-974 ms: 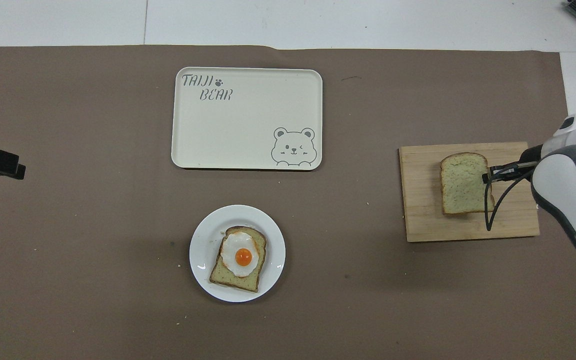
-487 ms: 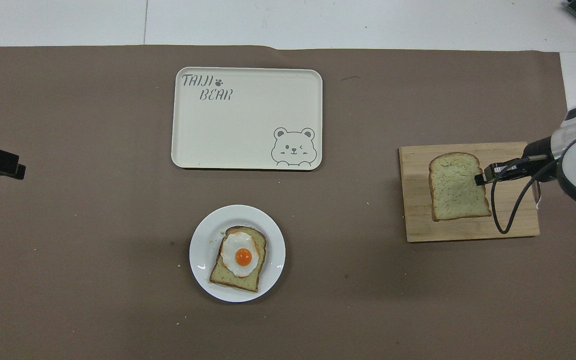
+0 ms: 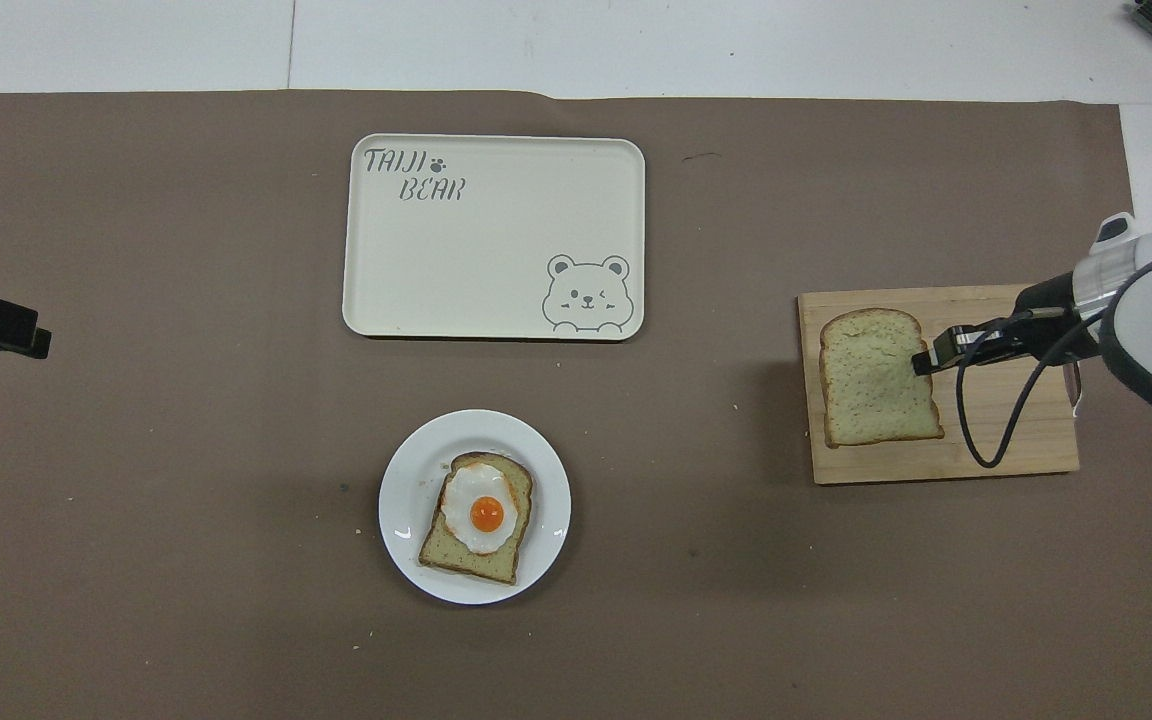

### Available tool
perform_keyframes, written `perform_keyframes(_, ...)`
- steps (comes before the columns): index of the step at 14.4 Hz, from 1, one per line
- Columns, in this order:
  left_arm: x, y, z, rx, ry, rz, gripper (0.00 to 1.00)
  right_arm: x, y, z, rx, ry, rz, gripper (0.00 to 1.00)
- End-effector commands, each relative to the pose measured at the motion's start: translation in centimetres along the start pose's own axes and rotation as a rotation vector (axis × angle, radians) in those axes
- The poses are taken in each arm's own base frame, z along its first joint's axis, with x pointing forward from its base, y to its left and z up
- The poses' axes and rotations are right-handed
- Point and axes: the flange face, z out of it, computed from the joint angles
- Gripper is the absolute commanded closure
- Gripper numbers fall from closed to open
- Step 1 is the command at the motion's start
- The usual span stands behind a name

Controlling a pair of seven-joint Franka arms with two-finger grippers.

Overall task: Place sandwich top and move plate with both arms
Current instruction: 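Lift the bread slice and carry it over the egg toast, then lower the bread slice onto the egg toast on the plate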

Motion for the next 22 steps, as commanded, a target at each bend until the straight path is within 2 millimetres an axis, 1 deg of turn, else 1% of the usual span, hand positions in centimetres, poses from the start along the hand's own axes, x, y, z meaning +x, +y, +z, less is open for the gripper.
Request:
perform_keyframes(1,-0.3,-0.2,-0.6,-0.003,0.006,0.002,0.00,-0.5,-3.9,1.6,0.033,-0.027,0.033,1.00)
perform_keyframes(3,-0.3,-0.5,-0.6,-0.002,0.006,-0.003,0.00,-0.6,-6.3,2.9,0.025,-0.050,0.031,1.00)
perform_keyframes(4,-0.3,-0.6,-0.6,-0.002,0.004,-0.004,0.00,-0.5,-7.0,3.3,0.023,-0.056,0.039,1.00)
perform_keyframes(6,-0.3,-0.4,-0.6,-0.004,0.001,-0.001,0.00,-0.5,-9.1,4.2,0.015,-0.068,0.043,1.00)
perform_keyframes(9,-0.4,-0.3,-0.6,-0.005,0.001,-0.001,0.00,-0.7,-13.5,5.7,0.037,-0.083,0.109,1.00)
perform_keyframes(12,-0.6,-0.3,-0.6,-0.008,-0.011,-0.002,0.00,-1.0,-17.3,7.1,0.072,-0.099,0.156,1.00)
perform_keyframes(15,-0.5,0.1,-0.7,-0.008,-0.005,0.004,0.00,-1.8,-21.9,8.8,0.065,-0.107,0.181,1.00)
perform_keyframes(17,-0.6,0.4,-0.8,-0.008,-0.002,0.009,0.00,-2.7,-25.5,10.3,0.051,-0.110,0.159,1.00)
perform_keyframes(18,-0.5,0.6,-0.8,-0.007,0.001,0.016,0.00,-2.8,-26.7,10.5,0.051,-0.085,0.167,1.00)
perform_keyframes(19,-0.5,0.8,-0.8,-0.007,-0.002,0.019,0.00,-2.9,-27.3,10.8,0.051,-0.079,0.171,1.00)
perform_keyframes(22,-0.5,0.9,-0.7,-0.008,-0.007,0.024,0.00,-3.9,-31.4,13.7,0.073,-0.073,0.118,1.00)
